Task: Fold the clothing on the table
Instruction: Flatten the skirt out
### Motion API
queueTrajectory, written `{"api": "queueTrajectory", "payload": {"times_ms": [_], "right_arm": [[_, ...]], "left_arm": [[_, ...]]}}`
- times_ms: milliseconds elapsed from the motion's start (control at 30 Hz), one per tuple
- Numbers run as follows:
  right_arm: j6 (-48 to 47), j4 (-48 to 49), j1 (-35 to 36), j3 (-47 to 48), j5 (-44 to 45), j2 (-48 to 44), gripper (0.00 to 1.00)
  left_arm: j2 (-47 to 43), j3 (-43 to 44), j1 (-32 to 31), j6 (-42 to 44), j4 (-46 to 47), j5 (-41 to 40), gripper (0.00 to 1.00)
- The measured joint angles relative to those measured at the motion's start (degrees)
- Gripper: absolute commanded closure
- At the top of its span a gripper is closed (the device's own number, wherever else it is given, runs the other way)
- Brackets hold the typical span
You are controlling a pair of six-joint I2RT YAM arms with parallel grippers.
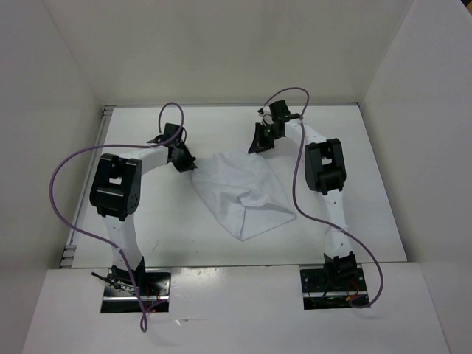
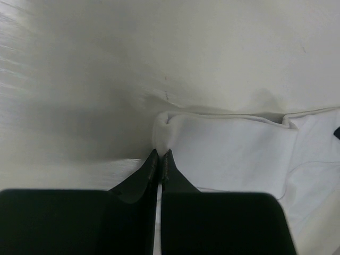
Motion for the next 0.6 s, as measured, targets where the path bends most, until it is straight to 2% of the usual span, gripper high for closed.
{"api": "queueTrajectory", "payload": {"times_ms": [133,233,433,533,600], "right_arm": [[-0.26,-2.03,0.33,0.24,2.01,-1.55,1.0],[-0.26,-6.05,-0.07,0.59,5.18,-6.8,1.0],[0.22,-8.92,-3.93,5.86,6.08,-26.77,1.0],[0.61,-8.61,-6.64,7.15,6.4,-38.27,1.0],[0.7,-7.56,-7.1,7.61,5.73,-43.8,1.0]], "left_arm": [[0.2,1.64,-0.02,1.46,-0.9,3.82,1.0],[-0.55,7.63,-0.02,3.72,-3.19,8.09,1.0],[-8.66,26.71,0.11,10.49,-4.52,13.9,1.0],[-15.21,30.75,0.37,12.57,-3.54,15.91,1.0],[-19.15,30.47,0.55,13.66,-2.4,18.1,1.0]]}}
